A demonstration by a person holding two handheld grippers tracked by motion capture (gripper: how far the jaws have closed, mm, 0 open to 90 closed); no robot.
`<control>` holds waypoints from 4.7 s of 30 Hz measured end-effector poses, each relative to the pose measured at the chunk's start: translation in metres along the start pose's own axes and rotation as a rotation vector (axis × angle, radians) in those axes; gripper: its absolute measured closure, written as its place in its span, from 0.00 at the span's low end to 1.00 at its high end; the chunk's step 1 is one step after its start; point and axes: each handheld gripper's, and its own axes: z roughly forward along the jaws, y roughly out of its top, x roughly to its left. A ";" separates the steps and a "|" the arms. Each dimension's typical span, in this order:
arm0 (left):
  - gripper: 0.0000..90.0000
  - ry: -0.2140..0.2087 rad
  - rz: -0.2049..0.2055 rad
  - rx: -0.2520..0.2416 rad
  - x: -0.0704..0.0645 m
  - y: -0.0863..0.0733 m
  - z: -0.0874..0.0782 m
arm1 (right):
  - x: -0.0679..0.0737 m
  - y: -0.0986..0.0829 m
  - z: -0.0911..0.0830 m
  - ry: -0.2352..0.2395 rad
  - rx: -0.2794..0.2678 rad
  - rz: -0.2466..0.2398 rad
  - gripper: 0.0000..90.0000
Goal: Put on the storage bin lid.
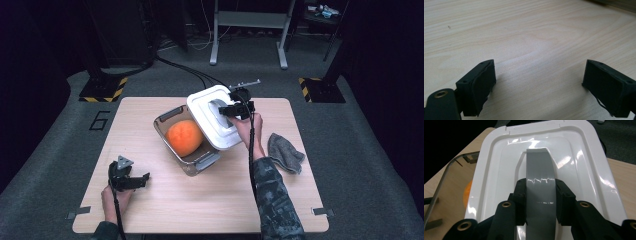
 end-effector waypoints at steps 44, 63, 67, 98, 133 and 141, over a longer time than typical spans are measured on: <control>0.12 -0.002 -0.003 0.000 0.000 0.000 0.000 | 0.070 -0.007 0.050 0.085 0.086 -0.044 0.74; 0.12 -0.002 -0.003 0.000 0.000 0.000 0.000 | 0.096 -0.013 0.057 0.087 0.102 -0.073 0.73; 0.12 -0.002 -0.003 0.000 0.000 0.000 0.000 | 0.100 -0.016 0.062 0.083 0.097 -0.074 0.73; 0.12 -0.001 -0.004 0.002 0.000 0.000 0.000 | 0.059 -0.024 0.020 0.072 -0.001 -0.098 0.07; 0.12 0.001 -0.006 0.001 0.000 0.000 0.000 | -0.034 -0.127 -0.045 -0.068 -0.026 -0.038 0.01; 0.12 0.001 -0.005 0.001 0.000 0.000 0.000 | -0.037 -0.152 -0.035 -0.087 0.001 -0.045 0.01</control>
